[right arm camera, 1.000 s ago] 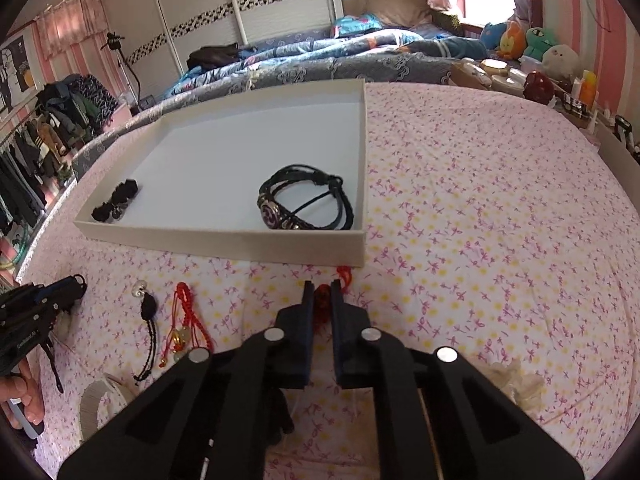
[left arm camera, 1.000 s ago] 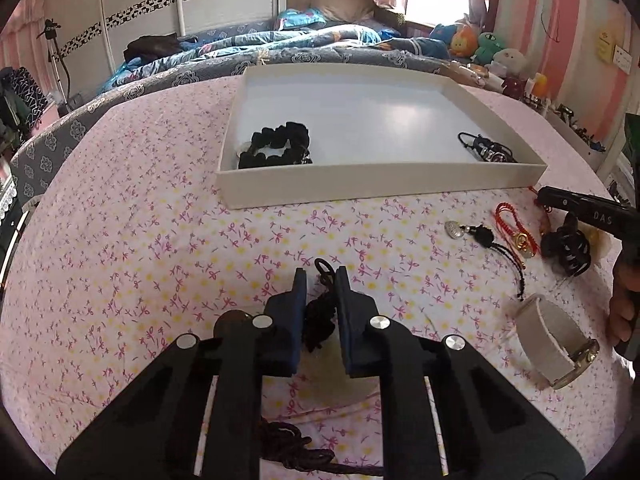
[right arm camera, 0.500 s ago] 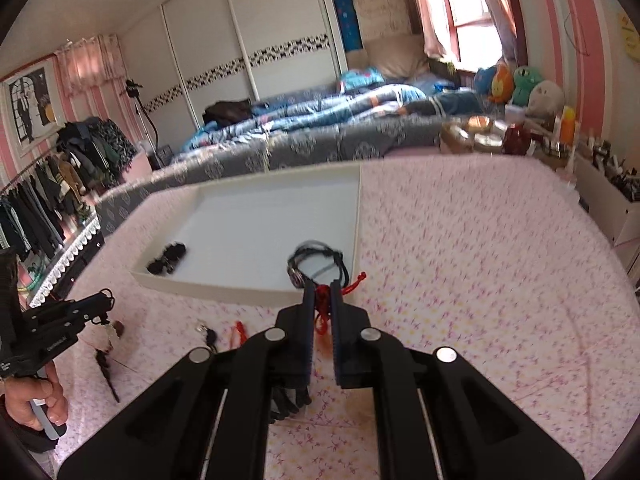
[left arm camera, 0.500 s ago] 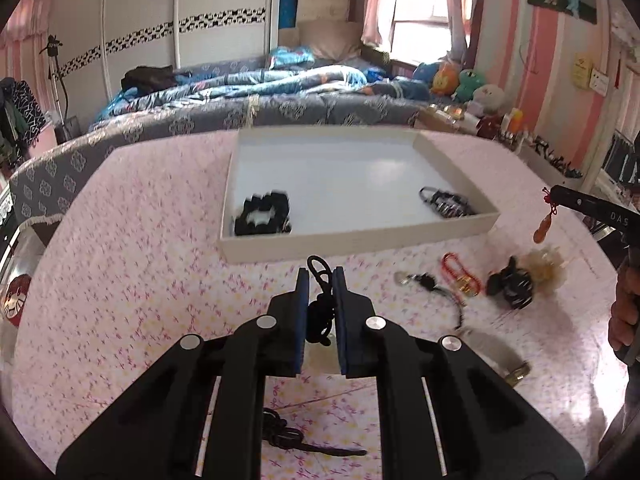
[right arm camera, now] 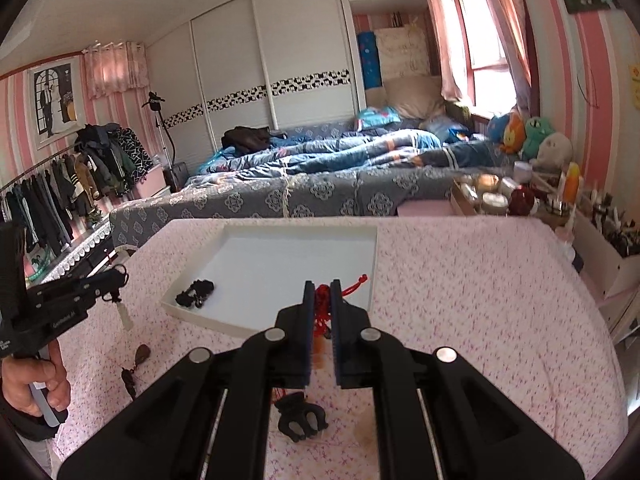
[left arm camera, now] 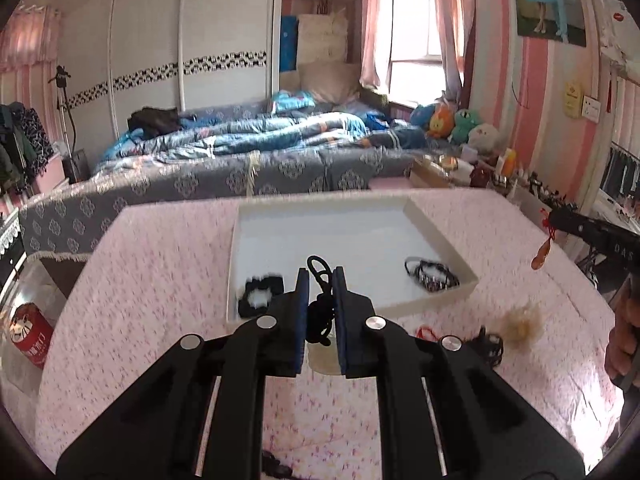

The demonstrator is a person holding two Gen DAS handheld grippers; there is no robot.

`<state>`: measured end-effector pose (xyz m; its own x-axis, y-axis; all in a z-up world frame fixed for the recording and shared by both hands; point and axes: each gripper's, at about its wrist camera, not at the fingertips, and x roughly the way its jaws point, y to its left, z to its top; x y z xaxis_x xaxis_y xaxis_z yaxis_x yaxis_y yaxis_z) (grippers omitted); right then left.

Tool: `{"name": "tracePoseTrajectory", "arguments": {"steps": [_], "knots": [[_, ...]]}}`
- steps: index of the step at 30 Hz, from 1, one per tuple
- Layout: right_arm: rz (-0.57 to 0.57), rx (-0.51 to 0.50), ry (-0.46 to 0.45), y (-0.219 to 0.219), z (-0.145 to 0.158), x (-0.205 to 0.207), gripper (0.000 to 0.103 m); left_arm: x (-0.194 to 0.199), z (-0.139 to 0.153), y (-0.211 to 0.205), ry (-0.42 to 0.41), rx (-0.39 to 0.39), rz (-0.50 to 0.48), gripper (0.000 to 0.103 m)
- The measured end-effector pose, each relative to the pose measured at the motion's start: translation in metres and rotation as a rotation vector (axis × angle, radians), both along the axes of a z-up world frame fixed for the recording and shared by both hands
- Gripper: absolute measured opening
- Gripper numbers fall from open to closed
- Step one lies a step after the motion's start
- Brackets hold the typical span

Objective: Organize jewelry
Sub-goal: 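Carry the red tassel cord and jade pendant with both tools over the tray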

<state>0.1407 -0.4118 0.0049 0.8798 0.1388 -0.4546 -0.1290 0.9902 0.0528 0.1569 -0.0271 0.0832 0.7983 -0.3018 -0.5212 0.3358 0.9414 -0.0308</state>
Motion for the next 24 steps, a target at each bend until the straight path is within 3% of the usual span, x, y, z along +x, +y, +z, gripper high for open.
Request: {"name": "tracePoseTrajectory", "arguments": {"steps": [14,24], "knots": [[-0.019,-0.037,-0.094,0.013,0.028,0.041,0.007,0.057,0.030,-0.010,-0.091,-0.047,0.072,0.010],[-0.038,-0.056,-0.073,0.019,0.012,0.081,0.007,0.098,0.014,-0.022,-0.082,-0.042,0.099,0.010]]}}
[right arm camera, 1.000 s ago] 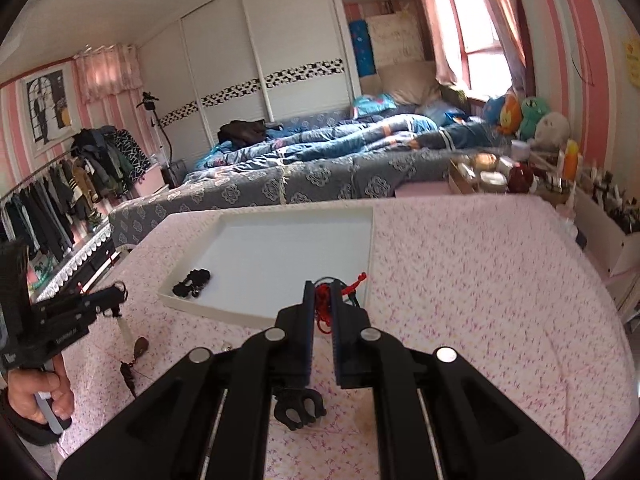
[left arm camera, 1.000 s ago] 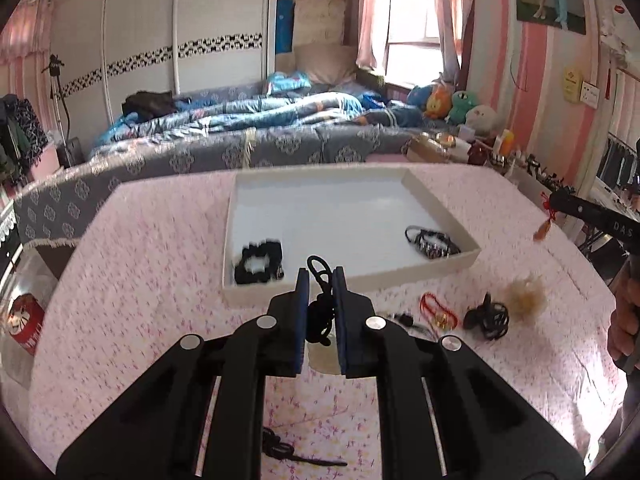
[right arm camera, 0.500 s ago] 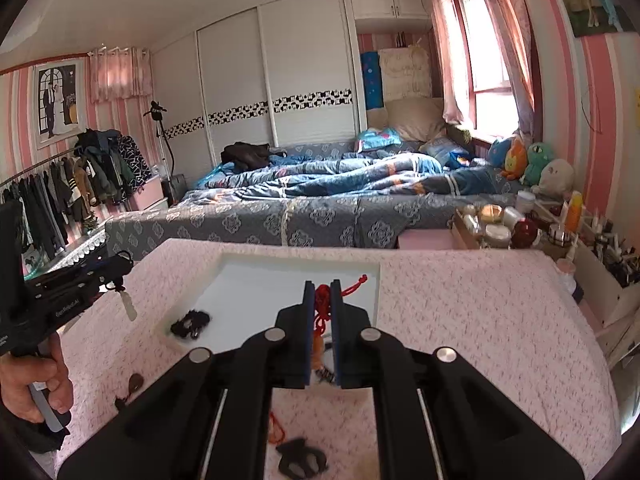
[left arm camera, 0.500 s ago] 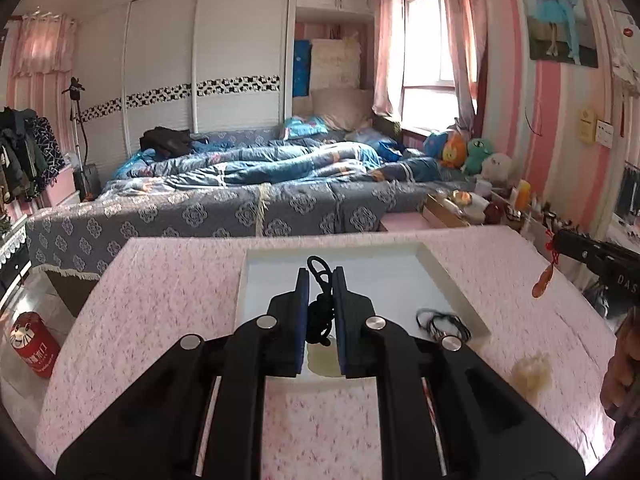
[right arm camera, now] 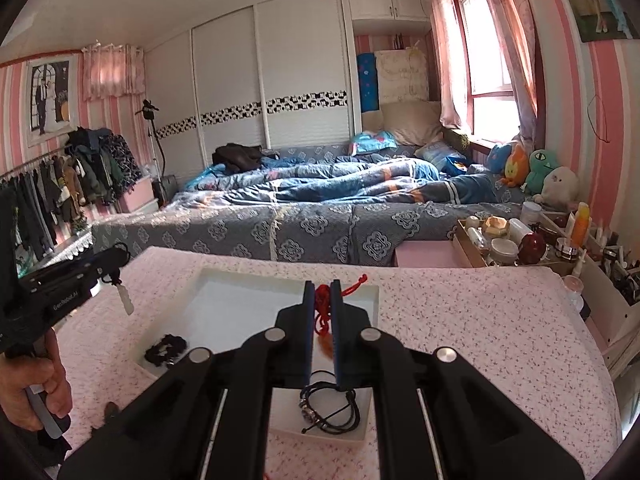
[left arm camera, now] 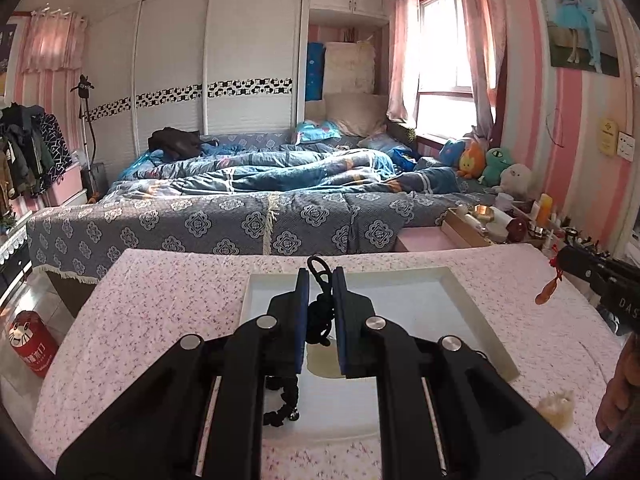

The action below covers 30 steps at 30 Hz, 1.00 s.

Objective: Organize jewelry
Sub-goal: 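Carry the red tassel cord and jade pendant with both tools over the tray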

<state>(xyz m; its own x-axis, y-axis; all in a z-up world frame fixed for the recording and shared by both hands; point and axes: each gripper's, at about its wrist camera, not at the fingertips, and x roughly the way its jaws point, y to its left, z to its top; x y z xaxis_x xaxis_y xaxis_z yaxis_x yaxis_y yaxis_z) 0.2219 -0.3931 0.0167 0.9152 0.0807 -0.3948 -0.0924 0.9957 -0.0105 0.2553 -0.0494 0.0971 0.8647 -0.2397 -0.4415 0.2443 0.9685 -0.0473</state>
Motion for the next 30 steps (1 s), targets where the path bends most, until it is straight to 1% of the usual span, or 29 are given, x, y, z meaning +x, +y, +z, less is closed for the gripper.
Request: {"name": "tracePoseTrajectory", "arguments": {"steps": [3,5,8,12,14,17,20,26,30], "knots": [[-0.029,-0.043,0.014,0.004,-0.015,0.008,0.007,0.008,-0.015,-0.005,0.016,0.006,0.004,0.010],[-0.041,-0.054,0.023,0.006,-0.025,0.013,0.007,0.010,-0.024,-0.008,0.030,0.017,-0.006,0.010],[-0.050,-0.049,0.041,0.007,-0.038,0.018,0.007,0.010,-0.040,-0.009,0.046,0.010,-0.005,0.010],[-0.011,-0.022,0.077,0.007,-0.050,0.024,0.007,0.014,-0.060,-0.017,0.074,0.036,-0.004,0.010],[-0.007,-0.019,0.088,0.006,-0.055,0.025,0.007,0.017,-0.066,-0.017,0.086,0.036,-0.005,0.010],[-0.004,-0.007,0.101,0.002,-0.060,0.028,0.007,0.019,-0.071,-0.013,0.106,0.003,-0.004,0.010],[-0.007,-0.003,0.109,0.002,-0.063,0.030,0.007,0.021,-0.078,-0.014,0.119,0.019,-0.007,0.010],[-0.005,-0.011,0.146,0.004,-0.074,0.036,0.007,0.023,-0.083,-0.020,0.137,0.020,-0.026,0.010],[0.005,-0.023,0.166,0.007,-0.080,0.038,0.007,0.025,-0.090,-0.025,0.164,0.028,-0.030,0.010]]}}
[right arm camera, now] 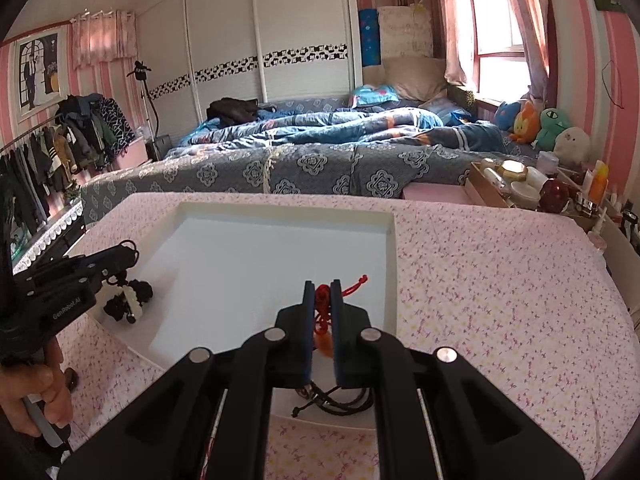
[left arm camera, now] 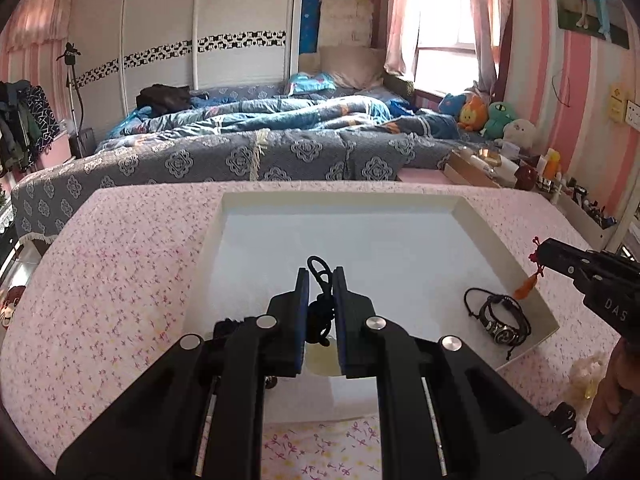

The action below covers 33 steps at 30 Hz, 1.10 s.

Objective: Organize jewelry
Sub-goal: 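Carry the red tassel cord and jade pendant with both tools over the tray, then open the left tool to drop the jade pendant while the right tool releases the red tassel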

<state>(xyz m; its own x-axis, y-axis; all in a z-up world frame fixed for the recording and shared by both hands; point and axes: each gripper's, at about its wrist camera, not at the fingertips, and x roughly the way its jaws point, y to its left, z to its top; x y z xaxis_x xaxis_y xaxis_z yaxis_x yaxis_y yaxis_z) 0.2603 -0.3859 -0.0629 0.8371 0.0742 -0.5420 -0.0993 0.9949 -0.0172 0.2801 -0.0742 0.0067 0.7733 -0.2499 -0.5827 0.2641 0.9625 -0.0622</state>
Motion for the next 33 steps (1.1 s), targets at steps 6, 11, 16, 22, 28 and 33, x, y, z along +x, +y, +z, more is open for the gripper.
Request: {"name": "tracePoseTrajectory", "arguments": {"steps": [6,11,16,22,28,33], "knots": [[0.010,-0.010,0.026,0.003,-0.010,0.002,0.007,-0.001,-0.005,-0.005,0.016,0.009,-0.009,0.010],[0.018,-0.015,0.036,0.004,-0.013,0.003,0.007,-0.001,-0.006,-0.005,0.020,0.013,-0.011,0.010],[0.020,-0.011,0.032,0.005,-0.013,0.003,0.007,-0.001,-0.005,-0.004,0.019,0.012,-0.013,0.010],[0.026,-0.012,0.023,0.007,-0.013,-0.002,0.007,-0.002,-0.005,-0.004,0.015,0.015,-0.014,0.011],[0.013,-0.012,0.016,0.006,-0.012,-0.002,0.010,-0.004,-0.004,-0.002,0.004,0.020,-0.007,0.011],[0.008,-0.011,0.009,0.004,-0.011,-0.004,0.010,-0.004,-0.003,-0.002,-0.001,0.021,-0.005,0.012]]}}
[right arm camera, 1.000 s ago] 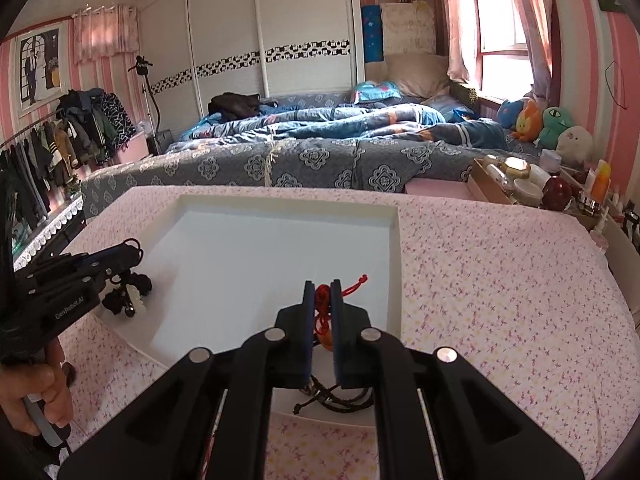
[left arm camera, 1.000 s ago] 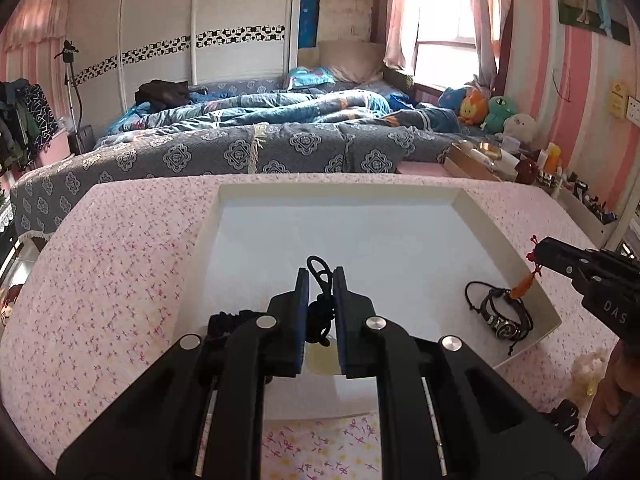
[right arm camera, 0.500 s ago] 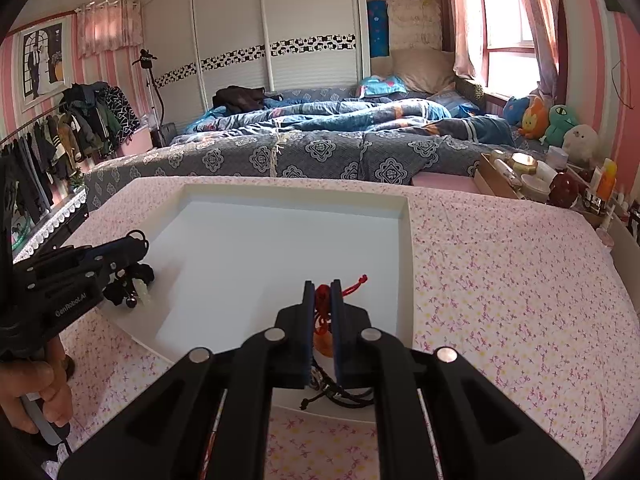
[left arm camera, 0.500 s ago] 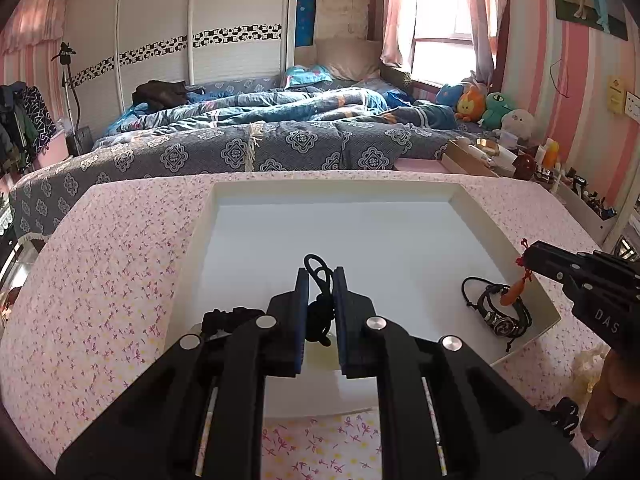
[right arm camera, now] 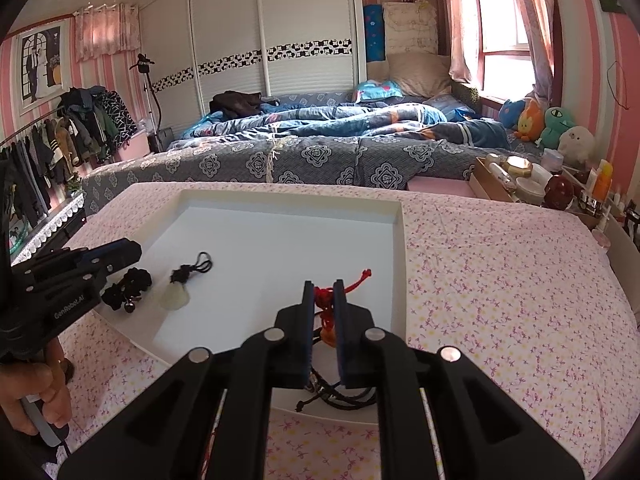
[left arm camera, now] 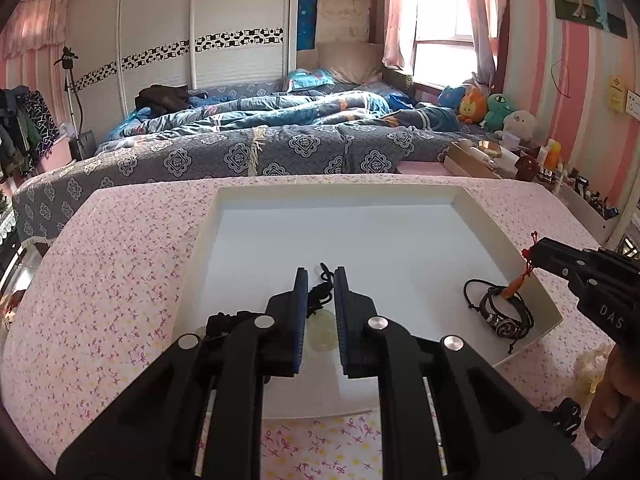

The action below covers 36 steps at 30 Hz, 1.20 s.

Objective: Organize jewelry
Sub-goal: 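Open the left tool to drop the jade pendant while the right tool releases the red tassel, then lift both open tools away from the tray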

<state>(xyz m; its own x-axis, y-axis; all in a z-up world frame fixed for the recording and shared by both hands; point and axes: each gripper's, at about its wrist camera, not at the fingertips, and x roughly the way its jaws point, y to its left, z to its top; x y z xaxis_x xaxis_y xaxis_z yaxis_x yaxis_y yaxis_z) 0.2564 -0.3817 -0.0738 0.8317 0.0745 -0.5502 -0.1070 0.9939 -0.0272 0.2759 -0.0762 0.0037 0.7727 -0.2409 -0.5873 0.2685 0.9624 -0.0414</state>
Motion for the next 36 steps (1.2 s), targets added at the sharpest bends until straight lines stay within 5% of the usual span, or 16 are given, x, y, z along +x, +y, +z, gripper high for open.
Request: {"name": "tracePoseTrajectory", "arguments": {"steps": [6,22,30,36], "knots": [[-0.003,0.007,-0.001,-0.004,0.001,0.000,0.010,-0.001,0.003,0.005,-0.012,-0.007,0.013,0.025],[-0.012,0.008,-0.013,-0.010,0.006,0.001,0.020,-0.001,0.006,0.010,-0.016,-0.007,0.015,0.026],[-0.012,0.023,-0.055,-0.014,0.024,-0.005,0.042,-0.005,0.036,0.028,-0.056,-0.031,0.040,0.038],[-0.013,0.032,-0.058,-0.019,0.035,-0.022,0.043,-0.011,0.049,0.057,-0.037,-0.056,0.086,0.041]]}}
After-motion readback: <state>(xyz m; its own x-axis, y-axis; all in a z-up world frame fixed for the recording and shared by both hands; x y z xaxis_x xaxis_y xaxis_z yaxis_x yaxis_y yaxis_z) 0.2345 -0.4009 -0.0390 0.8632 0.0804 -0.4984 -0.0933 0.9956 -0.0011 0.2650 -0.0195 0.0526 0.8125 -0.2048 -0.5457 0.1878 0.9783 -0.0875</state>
